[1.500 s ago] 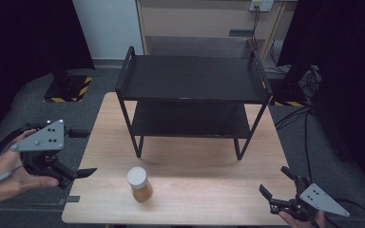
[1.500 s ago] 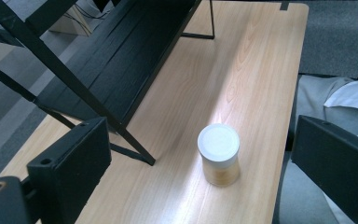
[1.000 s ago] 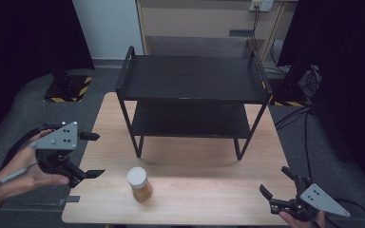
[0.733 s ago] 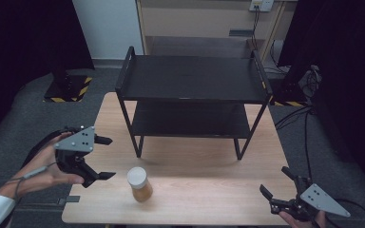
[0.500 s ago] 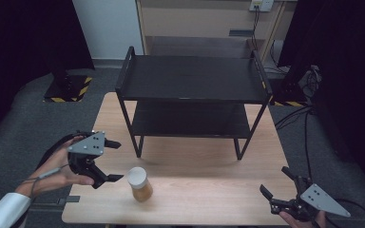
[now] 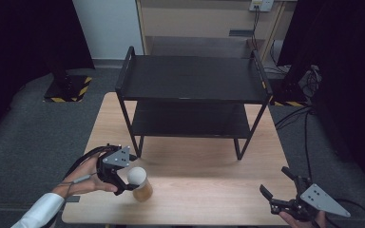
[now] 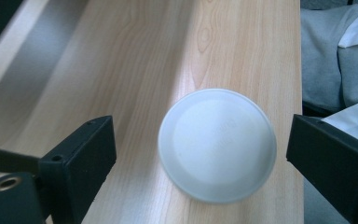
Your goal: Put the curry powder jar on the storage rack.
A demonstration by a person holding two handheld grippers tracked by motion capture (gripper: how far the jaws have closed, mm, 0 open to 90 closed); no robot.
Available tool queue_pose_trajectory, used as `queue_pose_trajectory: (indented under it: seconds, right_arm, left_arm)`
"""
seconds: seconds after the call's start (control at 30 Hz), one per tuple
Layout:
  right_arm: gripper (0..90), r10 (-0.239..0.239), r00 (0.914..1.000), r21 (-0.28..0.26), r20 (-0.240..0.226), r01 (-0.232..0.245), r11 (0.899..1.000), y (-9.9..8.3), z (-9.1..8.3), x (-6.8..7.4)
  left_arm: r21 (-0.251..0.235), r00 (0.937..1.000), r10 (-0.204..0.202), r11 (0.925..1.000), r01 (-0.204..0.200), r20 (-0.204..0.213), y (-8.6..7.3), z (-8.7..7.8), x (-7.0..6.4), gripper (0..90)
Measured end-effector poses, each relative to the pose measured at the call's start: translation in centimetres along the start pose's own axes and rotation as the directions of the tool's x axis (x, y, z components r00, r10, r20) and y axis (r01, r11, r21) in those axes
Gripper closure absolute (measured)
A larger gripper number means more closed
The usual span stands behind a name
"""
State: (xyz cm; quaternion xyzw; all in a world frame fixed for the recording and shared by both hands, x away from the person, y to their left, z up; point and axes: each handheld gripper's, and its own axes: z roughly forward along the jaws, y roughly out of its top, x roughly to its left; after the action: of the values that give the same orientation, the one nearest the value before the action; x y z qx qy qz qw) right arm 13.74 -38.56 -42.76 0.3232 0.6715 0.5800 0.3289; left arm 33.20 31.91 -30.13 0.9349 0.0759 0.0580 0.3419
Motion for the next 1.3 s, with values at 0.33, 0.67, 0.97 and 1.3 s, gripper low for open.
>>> queue_pose_trajectory:
  seconds: [0.33,0.67,0.97,1.3]
  right_arm:
    - [5.1,0.001,1.0,-0.003,0.0,-0.001,1.0,0.0,0.0,0.0]
    - [5.1,-0.001,1.0,-0.004,0.0,0.001,1.0,0.0,0.0,0.0]
    - [4.9,0.002,1.0,-0.011,0.001,-0.002,1.0,0.0,-0.1,0.0]
    - [4.9,0.006,1.0,-0.021,-0.005,-0.006,1.0,-0.1,-0.2,-0.2]
  left_arm:
    - [0.017,0.9985,0.026,0.9995,-0.027,0.048,-0.7,2.7,0.4,26.3]
    - [-0.026,0.9985,-0.013,0.9996,0.014,0.053,-0.6,2.5,1.1,32.8]
    - [-0.136,0.9953,0.094,0.9866,-0.091,0.022,8.9,-4.8,1.7,32.7]
    - [-0.157,0.9916,0.129,0.9795,-0.127,0.005,21.4,-12.9,3.7,32.5]
